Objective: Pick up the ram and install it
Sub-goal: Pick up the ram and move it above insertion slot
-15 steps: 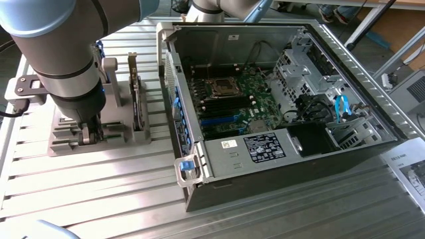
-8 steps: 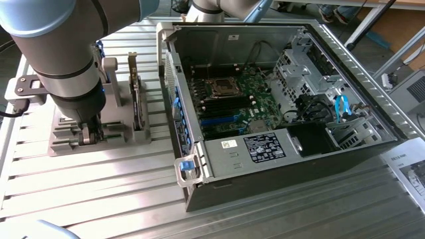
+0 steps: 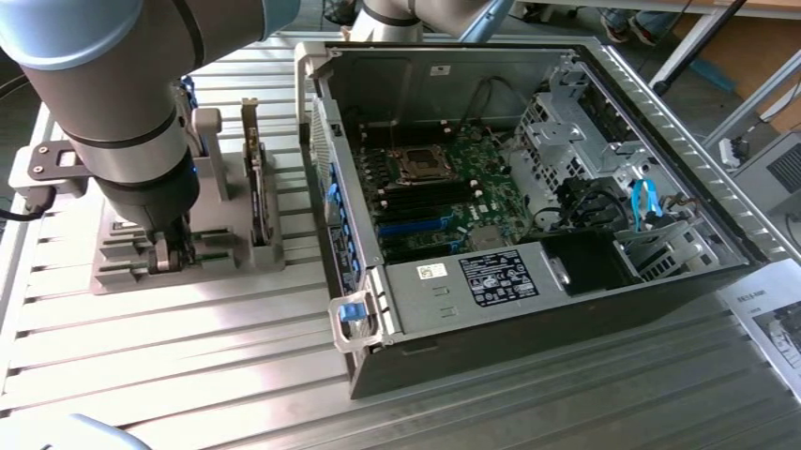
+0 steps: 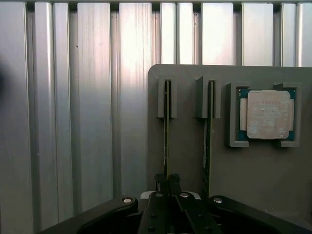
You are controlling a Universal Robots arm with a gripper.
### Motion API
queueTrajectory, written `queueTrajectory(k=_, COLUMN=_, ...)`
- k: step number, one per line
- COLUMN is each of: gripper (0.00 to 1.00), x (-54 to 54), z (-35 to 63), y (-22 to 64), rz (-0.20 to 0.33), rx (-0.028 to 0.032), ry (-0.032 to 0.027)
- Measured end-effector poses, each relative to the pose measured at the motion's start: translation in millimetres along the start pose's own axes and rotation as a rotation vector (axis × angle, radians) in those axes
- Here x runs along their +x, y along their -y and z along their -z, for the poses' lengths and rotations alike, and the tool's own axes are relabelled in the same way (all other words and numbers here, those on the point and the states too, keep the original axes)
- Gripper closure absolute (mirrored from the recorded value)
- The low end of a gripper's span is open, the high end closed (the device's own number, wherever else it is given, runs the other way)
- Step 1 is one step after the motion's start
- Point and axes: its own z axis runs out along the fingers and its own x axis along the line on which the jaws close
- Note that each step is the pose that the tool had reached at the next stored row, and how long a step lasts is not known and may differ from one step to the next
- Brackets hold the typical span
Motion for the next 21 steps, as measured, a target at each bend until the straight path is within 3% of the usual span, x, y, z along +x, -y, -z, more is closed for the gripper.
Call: queueTrajectory(k=21, gripper=0.88, x=-0.4, z=20.0, y=-0.4, rz=0.000, rx=-0.0001, ry=0.0000)
